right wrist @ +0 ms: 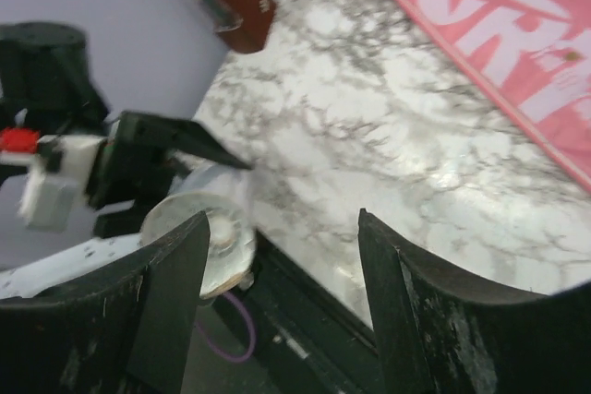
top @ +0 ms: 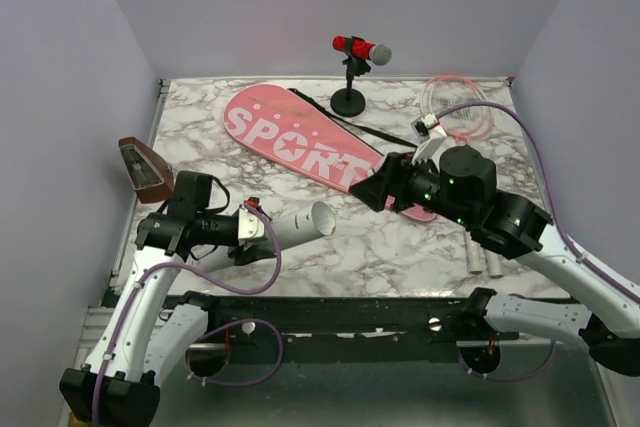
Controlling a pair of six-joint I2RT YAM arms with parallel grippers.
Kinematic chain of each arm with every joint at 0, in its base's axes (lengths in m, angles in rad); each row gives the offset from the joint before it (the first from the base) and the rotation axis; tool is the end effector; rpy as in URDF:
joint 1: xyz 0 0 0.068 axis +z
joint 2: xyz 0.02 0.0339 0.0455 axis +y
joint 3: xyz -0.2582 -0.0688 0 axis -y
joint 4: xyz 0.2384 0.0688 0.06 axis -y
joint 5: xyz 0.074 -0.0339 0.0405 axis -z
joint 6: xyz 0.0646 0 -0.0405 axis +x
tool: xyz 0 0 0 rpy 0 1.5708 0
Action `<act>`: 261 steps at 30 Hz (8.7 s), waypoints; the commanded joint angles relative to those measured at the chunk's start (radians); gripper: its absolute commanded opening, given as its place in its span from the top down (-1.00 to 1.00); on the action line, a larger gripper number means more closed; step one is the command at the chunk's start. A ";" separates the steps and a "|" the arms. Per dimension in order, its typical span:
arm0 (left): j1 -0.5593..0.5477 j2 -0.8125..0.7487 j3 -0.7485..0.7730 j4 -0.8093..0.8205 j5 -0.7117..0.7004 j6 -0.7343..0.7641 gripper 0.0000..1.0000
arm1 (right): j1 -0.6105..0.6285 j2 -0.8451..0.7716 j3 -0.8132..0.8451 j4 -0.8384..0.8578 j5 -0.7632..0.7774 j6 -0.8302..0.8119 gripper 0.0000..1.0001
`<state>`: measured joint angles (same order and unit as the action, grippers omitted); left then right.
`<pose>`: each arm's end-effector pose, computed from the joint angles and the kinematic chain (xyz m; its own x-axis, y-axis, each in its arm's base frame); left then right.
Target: Pack up the badminton gear
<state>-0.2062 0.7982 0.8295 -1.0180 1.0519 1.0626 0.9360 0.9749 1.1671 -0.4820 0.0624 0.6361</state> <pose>0.1203 -0.0825 0.2774 0.1009 0.4215 -0.9012 0.9908 0.0393 0.1293 0.1398 0.1831 0.3921 -0.5927 0.1951 -0.7815 -0.5173 0.6515 0.5550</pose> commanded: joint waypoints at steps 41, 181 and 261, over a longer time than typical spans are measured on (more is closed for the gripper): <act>-0.024 -0.071 -0.086 0.096 -0.102 -0.053 -0.08 | -0.681 0.838 0.040 0.307 -0.383 -0.200 0.29; -0.033 -0.053 -0.061 0.165 -0.039 -0.138 -0.08 | -0.583 0.408 -0.222 0.189 -0.248 -0.070 -0.33; -0.033 0.016 -0.073 0.231 -0.090 -0.108 -0.08 | -0.181 0.162 0.201 -0.230 -0.472 -0.138 0.79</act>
<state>-0.2379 0.8204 0.7383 -0.8055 0.9463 0.9386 0.7471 1.1515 1.3373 -0.6605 -0.4122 0.5213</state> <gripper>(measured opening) 0.718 0.107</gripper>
